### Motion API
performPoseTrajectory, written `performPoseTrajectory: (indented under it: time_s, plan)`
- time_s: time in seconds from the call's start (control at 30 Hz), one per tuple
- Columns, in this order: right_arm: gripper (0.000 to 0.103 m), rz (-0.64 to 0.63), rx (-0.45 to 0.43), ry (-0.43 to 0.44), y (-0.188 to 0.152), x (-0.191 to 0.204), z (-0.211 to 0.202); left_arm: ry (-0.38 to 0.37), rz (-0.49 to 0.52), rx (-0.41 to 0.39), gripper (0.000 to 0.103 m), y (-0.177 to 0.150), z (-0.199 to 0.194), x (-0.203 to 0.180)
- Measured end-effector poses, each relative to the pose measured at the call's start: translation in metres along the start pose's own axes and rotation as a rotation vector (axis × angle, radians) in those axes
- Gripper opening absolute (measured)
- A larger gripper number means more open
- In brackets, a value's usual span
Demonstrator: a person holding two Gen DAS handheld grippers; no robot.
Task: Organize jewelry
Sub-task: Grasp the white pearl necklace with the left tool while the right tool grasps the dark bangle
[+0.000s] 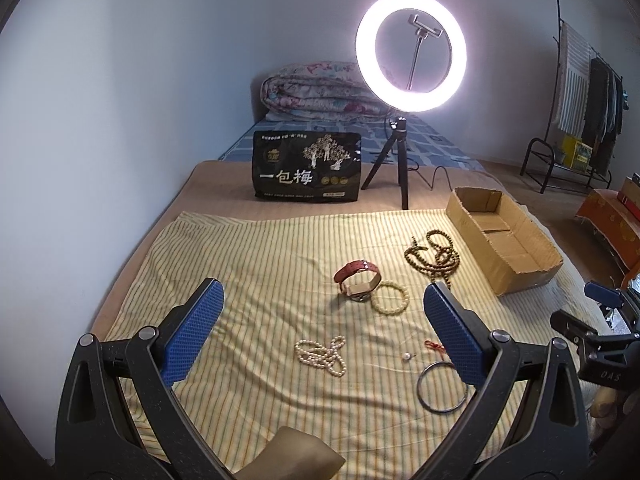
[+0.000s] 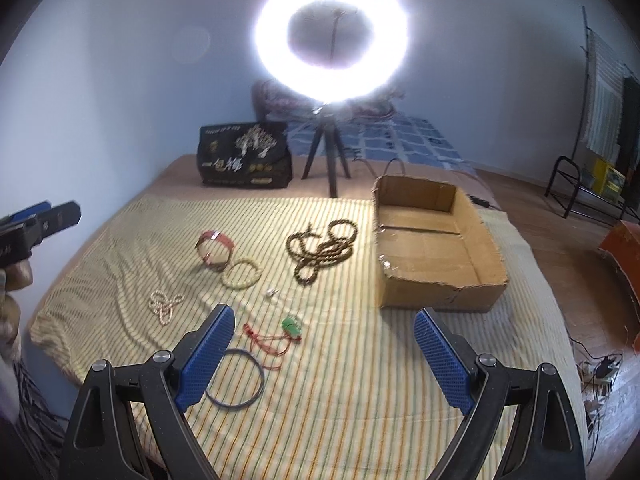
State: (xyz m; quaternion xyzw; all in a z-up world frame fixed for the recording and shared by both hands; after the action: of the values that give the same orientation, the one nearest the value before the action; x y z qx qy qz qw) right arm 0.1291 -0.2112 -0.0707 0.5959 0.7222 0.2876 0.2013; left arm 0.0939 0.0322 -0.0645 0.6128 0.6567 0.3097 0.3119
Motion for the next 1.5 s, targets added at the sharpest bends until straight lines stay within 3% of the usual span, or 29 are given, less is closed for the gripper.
performPoseTrajectory:
  time_s: [0.4,0.5,0.67,0.77,0.87,1.13,1.5]
  plan:
    - [0.093,-0.013,0.147,0.091,-0.03,0.025,0.036,-0.028,-0.074,0.166,0.102,-0.033,0.053,0.034]
    - [0.093,-0.024,0.173,0.105,-0.037,0.031,0.043,-0.036,-0.059,0.209,0.092,-0.046,0.067,0.032]
    - [0.093,-0.061,0.221,0.137,-0.052,0.047,0.057,-0.095,-0.05,0.335,0.091,-0.078,0.098,0.02]
    - [0.094,-0.083,0.243,0.151,-0.06,0.055,0.063,-0.1,-0.038,0.383,0.083,-0.09,0.112,0.013]
    - [0.095,-0.079,0.272,0.171,-0.068,0.059,0.074,-0.095,-0.032,0.42,0.082,-0.1,0.125,0.011]
    - [0.095,-0.078,0.343,0.228,-0.085,0.072,0.098,-0.09,-0.062,0.492,0.076,-0.118,0.153,0.012]
    - [0.095,-0.166,0.375,0.214,-0.101,0.093,0.116,-0.071,-0.052,0.501,0.072,-0.122,0.17,0.007]
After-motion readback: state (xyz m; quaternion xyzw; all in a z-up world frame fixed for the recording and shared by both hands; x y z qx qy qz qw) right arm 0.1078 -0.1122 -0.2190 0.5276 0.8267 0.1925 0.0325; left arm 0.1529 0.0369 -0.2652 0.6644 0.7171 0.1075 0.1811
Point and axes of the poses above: each gripper's, at about its wrist camera, not at the fingertips, and z roughly the way its jaws point, x to its left, y to its top, the point moved 10 cm from there along z, roughly the way its jaws point, and after that the axes turned 3 degrees about x, right-handed, at the moved point
